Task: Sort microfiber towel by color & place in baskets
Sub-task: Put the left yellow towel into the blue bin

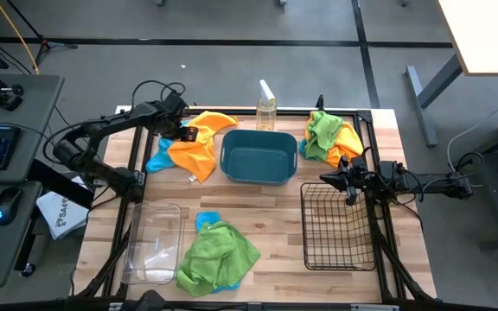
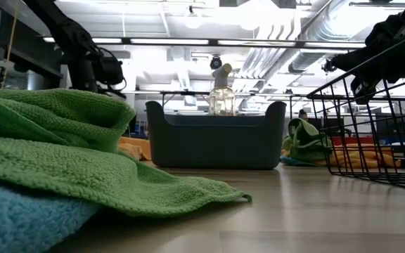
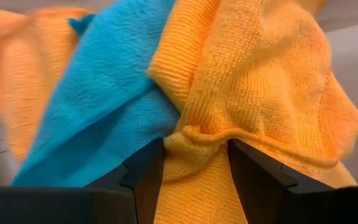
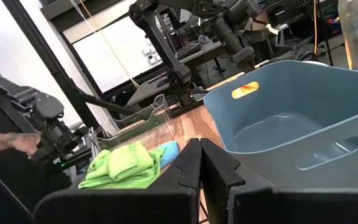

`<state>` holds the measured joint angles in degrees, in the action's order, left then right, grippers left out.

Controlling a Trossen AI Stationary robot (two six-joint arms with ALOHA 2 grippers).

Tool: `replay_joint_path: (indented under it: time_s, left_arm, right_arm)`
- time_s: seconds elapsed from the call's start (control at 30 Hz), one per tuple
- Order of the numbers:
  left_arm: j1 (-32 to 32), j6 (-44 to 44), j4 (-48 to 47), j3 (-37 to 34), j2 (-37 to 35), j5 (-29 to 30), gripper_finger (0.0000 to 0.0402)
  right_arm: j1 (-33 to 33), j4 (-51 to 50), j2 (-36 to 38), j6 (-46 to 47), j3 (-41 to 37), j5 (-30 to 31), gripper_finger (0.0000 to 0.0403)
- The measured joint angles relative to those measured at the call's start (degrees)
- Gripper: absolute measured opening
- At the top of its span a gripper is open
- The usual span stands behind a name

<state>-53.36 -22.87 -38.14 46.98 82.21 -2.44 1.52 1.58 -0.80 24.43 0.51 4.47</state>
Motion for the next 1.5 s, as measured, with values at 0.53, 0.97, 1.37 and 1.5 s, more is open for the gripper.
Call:
replay_joint_path:
  time_s: [0.53,0.97,1.37,1.5]
  left_arm:
    - [0.13,6.11,-0.25,1.92,-8.99,-3.27,0.0005]
    - [7.78,7.01,5.72,25.32,-27.79,-6.07,0.0001]
    - [30.74,6.61,35.14,26.97,-16.25,-9.53,0.0000]
    - [35.36,7.47,41.17,26.99,-10.29,-9.07,0.0000]
  right_arm:
    - [0.00,0.00,0.00,0.11,0.00,-0.02,0.0000]
    - [-0.01,0.00,0.01,0.06,0.00,-0.02,0.0000]
    - [0.00,0.00,0.02,-0.01,0.00,0.00,0.0000]
    - [-0.02,-0.01,0.02,0.01,0.00,0.00,0.0000]
